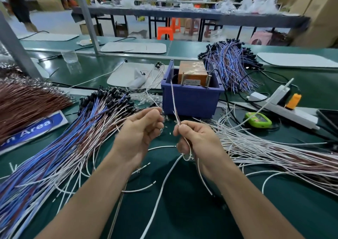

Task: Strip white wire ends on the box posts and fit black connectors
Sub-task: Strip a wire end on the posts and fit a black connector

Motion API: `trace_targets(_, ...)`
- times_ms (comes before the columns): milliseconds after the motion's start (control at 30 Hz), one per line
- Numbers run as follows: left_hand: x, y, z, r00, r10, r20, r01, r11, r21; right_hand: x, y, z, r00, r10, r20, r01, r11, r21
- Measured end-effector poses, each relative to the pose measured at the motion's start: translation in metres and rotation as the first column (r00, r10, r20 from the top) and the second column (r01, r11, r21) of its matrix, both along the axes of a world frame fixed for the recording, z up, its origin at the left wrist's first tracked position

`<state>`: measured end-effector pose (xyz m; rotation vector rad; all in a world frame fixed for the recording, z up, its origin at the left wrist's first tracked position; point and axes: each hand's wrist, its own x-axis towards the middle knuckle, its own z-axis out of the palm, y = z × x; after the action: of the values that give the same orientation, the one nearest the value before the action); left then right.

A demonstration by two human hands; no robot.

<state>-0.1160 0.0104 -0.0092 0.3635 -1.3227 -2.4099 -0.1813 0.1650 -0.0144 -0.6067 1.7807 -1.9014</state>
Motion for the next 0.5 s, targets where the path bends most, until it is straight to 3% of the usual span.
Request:
trace_targets(100, -0.003, 0.008, -0.005, 0.998, -0.044, 0.050, 0.051, 0.987, -0.149, 0.003, -0.003, -0.001, 1.000, -0.002, -0.015, 0.002, 1.000, 0.005)
trace_targets(300, -0.010, 0.016, -0.006, 0.987, 0.123, 0.104, -0.092, 0.961, -0.260, 0.006, -0.003, -0.003, 0.997, 0.066, -0.050, -0.063, 0.996, 0.069)
trace_targets(433, -0.012, 0.013, -0.006, 0.972, 0.193, 0.137, -0.152, 0.952, -0.264, -0.009, 0.006, -0.003, 0.930, -0.174, -0.323, 0.222, 0.968, 0.116)
trace_targets(500, -0.012, 0.014, -0.003, 0.967, 0.220, 0.128, -0.180, 0.946, -0.268, -0.014, 0.010, -0.005, 0.895, -0.250, -0.369, 0.309, 0.945, 0.111)
